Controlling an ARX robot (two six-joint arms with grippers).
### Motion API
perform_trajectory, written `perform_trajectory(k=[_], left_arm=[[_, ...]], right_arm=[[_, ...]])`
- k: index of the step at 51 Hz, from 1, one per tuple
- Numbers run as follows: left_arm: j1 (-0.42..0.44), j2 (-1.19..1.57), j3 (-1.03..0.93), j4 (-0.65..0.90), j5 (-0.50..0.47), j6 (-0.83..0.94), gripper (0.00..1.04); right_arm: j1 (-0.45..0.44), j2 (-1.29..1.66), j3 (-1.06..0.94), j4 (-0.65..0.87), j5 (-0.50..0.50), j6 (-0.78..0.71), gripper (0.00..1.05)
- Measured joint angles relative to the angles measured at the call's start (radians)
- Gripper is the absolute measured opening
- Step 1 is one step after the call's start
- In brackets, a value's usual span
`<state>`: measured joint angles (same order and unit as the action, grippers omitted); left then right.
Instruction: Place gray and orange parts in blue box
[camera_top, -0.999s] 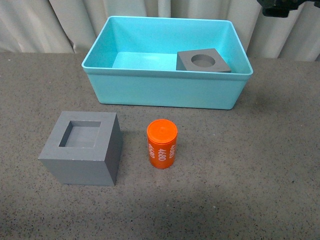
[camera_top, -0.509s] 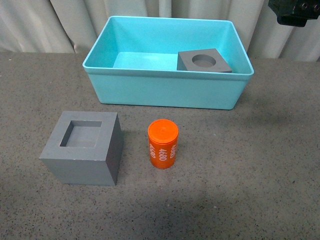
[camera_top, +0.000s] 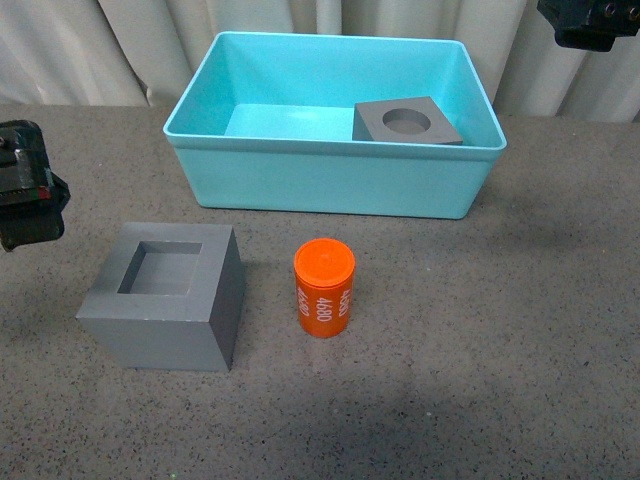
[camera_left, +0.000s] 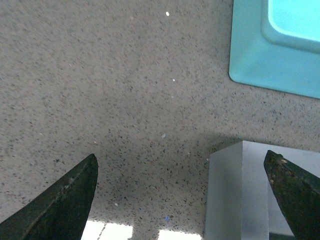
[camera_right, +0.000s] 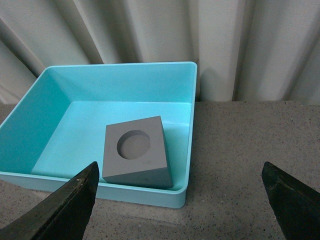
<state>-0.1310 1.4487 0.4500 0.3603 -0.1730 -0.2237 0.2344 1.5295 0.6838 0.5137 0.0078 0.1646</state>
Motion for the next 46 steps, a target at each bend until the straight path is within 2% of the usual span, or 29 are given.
perform_trajectory(k=[17,25,37,39,46], left_arm=[[-0.057,0.125,0.064,-0.051,0.073,-0.003,0.98],[-0.079,0.154,0.092,-0.086,0.071,-0.019,0.98],[-0.101,0.211,0.117,-0.097,0.008,0.006,0.98],[-0.101,0.216,0.117,-0.099,0.004,0.015,0.96],[-0.112,0.228,0.127,-0.123,0.003,0.019,0.78]], right_arm=[[0.000,0.000,0.000,0.000,0.000,0.000,0.95],[0.000,0.000,0.000,0.000,0.001,0.000,0.95],[0.000,0.000,0.000,0.000,0.001,0.000,0.95],[0.000,0.000,0.000,0.000,0.001,0.000,0.95],[0.000,0.000,0.000,0.000,0.001,0.000,0.95]])
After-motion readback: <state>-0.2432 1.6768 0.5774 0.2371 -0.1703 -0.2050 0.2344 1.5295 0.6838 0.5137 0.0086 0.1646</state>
